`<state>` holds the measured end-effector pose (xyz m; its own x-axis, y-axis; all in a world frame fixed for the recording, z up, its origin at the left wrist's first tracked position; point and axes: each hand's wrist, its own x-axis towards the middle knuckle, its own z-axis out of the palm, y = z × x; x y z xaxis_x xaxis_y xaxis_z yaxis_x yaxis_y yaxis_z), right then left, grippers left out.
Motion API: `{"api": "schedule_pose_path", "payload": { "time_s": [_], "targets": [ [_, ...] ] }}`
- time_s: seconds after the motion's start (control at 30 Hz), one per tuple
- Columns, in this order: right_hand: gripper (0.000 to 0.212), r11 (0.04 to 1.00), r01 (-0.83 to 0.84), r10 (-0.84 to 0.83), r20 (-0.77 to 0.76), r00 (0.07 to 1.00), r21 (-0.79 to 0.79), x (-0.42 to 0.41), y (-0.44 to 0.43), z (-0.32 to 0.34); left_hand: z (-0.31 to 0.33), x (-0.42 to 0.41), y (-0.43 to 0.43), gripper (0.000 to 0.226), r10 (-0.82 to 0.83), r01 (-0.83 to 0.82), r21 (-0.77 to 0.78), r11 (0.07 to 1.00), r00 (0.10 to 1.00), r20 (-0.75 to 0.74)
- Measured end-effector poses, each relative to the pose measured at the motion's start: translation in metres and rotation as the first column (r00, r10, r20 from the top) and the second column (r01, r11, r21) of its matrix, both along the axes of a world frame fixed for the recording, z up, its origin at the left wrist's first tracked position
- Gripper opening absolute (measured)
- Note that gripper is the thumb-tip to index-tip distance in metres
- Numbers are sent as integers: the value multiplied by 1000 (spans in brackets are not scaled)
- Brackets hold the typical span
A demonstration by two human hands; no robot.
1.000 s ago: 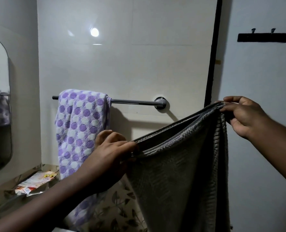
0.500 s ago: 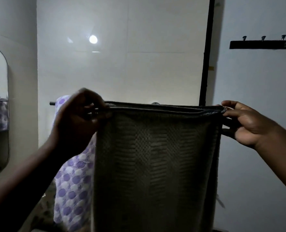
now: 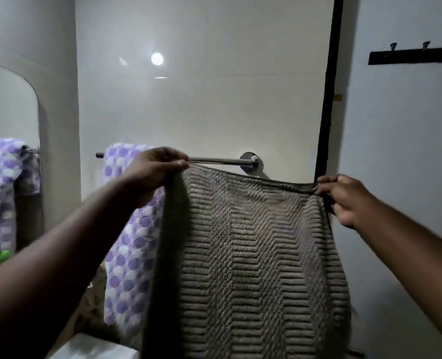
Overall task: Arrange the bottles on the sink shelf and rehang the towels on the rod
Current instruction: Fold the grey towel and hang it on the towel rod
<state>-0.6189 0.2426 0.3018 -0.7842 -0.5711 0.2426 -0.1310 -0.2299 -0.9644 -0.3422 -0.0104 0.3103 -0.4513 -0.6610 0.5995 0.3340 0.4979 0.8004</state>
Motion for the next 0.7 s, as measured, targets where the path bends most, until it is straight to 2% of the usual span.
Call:
{"api": "schedule_pose_path", "payload": {
  "time_s": [0.03,0.1,0.2,0.3,0.4,0.5,0.6,0.67,0.7],
  "targets": [
    [34,996,88,-88,-18,996,19,4,-10,-4,-3,-7,14,11,53,-54,61,997,999,8],
    [32,981,186,-189,-59,980,-50,17,-26,-10,-15,-27,39,14,117,-117,21,993,993,-9],
    [26,957,244,-270,-168,948,-158,43,-43,-7,-18,-47,68,11,105,-103,-52,993,994,33],
    [19,955,143,-218,-287,933,-261,75,-54,-12,-17,-69,105,8,106,-95,-130,987,991,78],
    [18,963,83,-190,-424,885,-258,89,-49,-16,-12,-83,119,11,127,-119,-117,986,990,62],
    [16,970,-15,-101,-453,886,-244,86,-34,-21,-9,-90,126,9,93,-87,-87,992,993,74],
    [35,958,-197,86,-447,891,-209,80,-15,-27,-4,-95,138,9,28,-21,-92,996,997,73],
    [47,962,-186,69,-486,872,-198,75,-7,-31,0,-98,148,12,-16,27,-127,992,996,88],
    [44,959,-165,33,-492,870,-228,72,-5,-31,1,-100,152,14,-29,44,-174,984,996,85]
  ]
}}
